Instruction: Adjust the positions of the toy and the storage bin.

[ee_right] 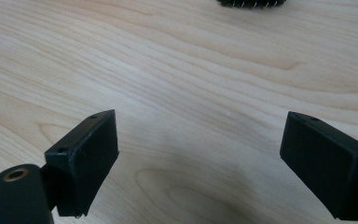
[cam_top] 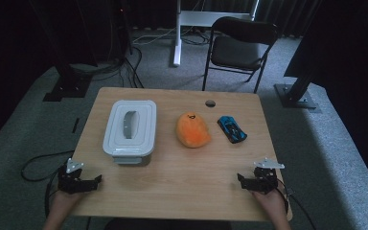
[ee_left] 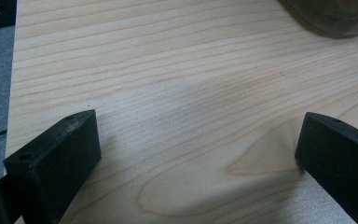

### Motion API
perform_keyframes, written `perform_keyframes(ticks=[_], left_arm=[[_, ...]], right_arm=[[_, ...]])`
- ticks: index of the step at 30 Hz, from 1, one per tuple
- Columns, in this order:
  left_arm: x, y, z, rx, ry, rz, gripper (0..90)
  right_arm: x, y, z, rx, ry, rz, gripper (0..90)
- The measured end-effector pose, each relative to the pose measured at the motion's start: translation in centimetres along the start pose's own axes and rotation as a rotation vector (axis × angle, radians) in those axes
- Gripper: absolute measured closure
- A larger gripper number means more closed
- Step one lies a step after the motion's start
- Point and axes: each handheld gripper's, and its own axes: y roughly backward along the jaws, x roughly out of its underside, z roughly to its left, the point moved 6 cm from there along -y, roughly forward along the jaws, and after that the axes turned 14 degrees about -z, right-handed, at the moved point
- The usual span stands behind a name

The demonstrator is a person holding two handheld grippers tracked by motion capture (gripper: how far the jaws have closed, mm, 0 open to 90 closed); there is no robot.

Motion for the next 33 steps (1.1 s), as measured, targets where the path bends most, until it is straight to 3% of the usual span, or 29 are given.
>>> perform_keyframes(ticks=[9,33], left_arm=[[0.0,0.0,0.0,0.0,0.0,0.0,0.4],[0.0,0.0,0.0,0.0,0.0,-0.001,0.4]], right_arm=[[-1.1,-0.4,-0.3,0.005,-0.007,-0.017,10.8],[-5.2,-2.0,-1.0,0.034,0.038,-0.051,10.8]])
